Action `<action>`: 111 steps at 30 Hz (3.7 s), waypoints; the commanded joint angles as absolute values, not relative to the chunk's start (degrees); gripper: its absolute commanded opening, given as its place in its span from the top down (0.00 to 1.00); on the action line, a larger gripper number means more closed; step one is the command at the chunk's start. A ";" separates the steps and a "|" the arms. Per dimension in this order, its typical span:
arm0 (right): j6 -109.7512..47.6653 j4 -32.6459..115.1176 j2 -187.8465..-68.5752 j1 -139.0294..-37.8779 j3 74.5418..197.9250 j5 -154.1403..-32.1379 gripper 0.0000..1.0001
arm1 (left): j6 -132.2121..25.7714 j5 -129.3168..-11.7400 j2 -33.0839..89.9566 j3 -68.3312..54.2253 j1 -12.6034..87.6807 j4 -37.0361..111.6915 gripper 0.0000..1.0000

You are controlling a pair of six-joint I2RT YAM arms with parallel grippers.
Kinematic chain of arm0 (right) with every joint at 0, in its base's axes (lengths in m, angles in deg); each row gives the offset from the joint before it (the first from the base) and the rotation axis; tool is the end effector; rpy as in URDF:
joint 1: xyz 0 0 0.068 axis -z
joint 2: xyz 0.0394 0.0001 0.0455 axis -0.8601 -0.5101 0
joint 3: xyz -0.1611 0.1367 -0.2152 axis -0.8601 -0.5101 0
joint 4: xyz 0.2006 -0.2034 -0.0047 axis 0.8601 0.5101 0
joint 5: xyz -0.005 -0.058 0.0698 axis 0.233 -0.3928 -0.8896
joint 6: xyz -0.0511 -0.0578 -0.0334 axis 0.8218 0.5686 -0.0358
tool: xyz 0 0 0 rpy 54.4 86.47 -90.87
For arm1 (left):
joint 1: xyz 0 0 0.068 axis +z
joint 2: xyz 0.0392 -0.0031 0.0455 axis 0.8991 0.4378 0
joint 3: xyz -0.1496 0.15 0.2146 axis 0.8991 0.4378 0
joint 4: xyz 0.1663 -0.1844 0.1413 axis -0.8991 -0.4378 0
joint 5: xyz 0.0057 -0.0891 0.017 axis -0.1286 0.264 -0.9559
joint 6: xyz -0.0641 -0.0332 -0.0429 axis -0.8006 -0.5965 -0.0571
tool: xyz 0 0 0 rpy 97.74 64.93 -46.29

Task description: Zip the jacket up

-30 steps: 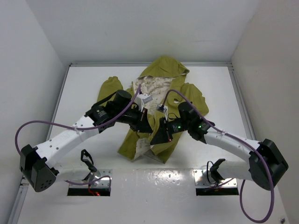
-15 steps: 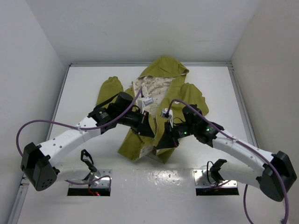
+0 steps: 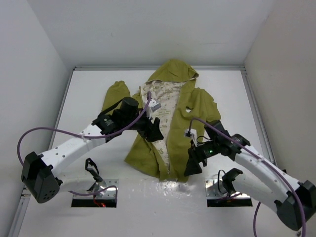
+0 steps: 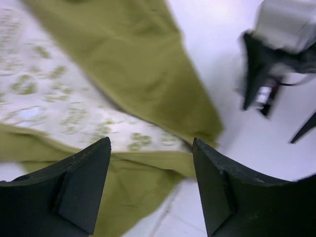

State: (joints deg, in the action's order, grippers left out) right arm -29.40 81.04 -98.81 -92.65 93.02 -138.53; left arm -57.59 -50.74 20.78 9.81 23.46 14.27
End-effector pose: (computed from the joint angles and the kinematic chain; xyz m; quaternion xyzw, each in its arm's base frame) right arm 0.1123 0.1443 0.2091 -0.3234 0.8093 0.4840 0.0791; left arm 0.2069 -0.2228 0.3090 0.2944 0.8101 -0.4057 0.3041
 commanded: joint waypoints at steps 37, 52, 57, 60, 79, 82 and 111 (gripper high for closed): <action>-70.38 79.14 -150.31 -88.60 116.14 -85.59 1.00 | -29.69 -66.66 67.91 -11.01 39.69 19.59 1.00; -59.05 67.92 -166.83 -80.16 141.62 -85.31 1.00 | -42.67 -57.01 51.92 9.56 37.16 16.59 1.00; -57.02 59.38 -163.69 -79.45 141.74 -94.53 0.98 | -50.77 -53.74 46.12 12.29 36.09 23.25 1.00; -56.22 51.47 -155.34 -77.36 133.76 -102.52 0.79 | -52.62 -54.44 41.90 12.29 36.61 25.37 0.93; -41.72 73.35 -124.55 -44.39 94.98 -143.48 0.32 | -47.52 -44.61 29.85 10.45 37.67 21.78 0.43; -43.39 69.30 -127.89 -41.58 93.47 -144.47 0.40 | -48.58 -45.22 29.32 10.45 36.53 21.78 0.43; -49.43 36.38 -136.51 -42.80 86.44 -142.36 0.61 | -51.40 -46.62 29.76 11.50 34.95 23.36 0.46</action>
